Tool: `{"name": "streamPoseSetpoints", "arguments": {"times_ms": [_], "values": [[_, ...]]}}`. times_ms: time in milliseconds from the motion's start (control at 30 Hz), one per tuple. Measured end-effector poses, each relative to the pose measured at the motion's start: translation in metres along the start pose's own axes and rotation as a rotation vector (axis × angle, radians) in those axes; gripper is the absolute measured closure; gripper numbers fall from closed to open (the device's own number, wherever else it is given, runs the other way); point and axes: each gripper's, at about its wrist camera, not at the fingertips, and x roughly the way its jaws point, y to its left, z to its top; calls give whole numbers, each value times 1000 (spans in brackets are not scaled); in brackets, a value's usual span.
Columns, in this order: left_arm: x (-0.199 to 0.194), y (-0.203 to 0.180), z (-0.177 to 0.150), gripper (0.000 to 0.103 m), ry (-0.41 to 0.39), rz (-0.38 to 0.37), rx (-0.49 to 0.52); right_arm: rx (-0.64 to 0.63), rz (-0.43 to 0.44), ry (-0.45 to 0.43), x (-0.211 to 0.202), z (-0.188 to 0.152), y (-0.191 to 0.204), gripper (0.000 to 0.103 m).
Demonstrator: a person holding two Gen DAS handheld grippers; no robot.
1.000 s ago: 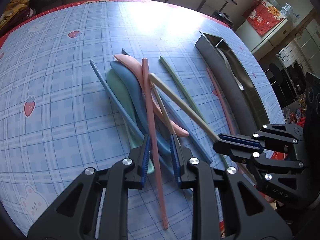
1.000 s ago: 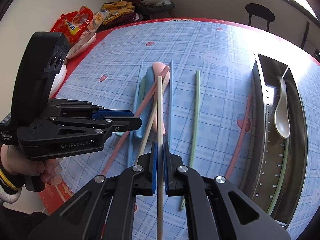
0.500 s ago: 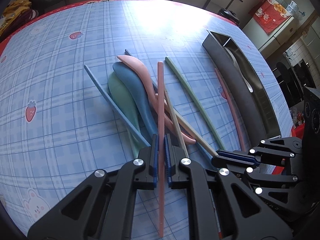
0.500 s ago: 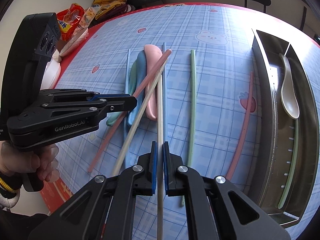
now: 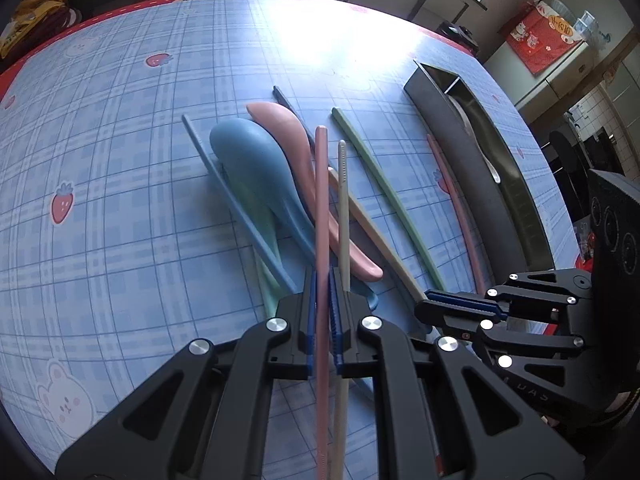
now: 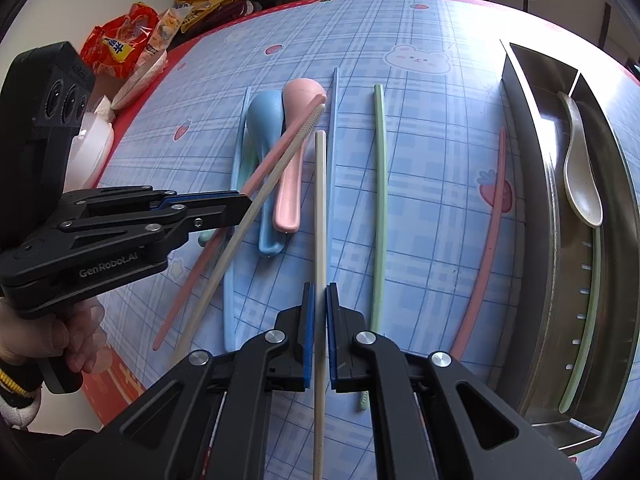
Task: Organize utensils
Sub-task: 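Carry the pink chopstick with the left gripper toward the steel caddy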
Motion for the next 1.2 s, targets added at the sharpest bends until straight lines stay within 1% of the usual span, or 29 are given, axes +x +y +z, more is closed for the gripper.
{"name": "streamPoseSetpoints", "arguments": {"times_ms": [233, 367, 500, 600, 800, 1067, 1200], "values": [[-40, 19, -23, 92, -82, -25, -118, 39, 42, -74, -21, -4, -2, 97], [-61, 27, -42, 92, -128, -66, -209, 53, 54, -105, -31, -8, -6, 97], [-69, 27, -58, 92, -140, -90, -263, 70, 50, -138, -42, -12, -11, 97], [-69, 28, -61, 92, -147, -108, -294, 67, 41, -156, -47, -11, -11, 97], [-73, 17, -55, 92, -170, -107, -261, 73, 30, -187, -56, -14, -14, 97], [-72, 7, -50, 92, -154, -113, -228, 111, 19, -240, -71, -16, -25, 97], [-73, 3, -40, 92, -148, -104, -204, 121, 10, -286, -85, -16, -32, 97]]}}
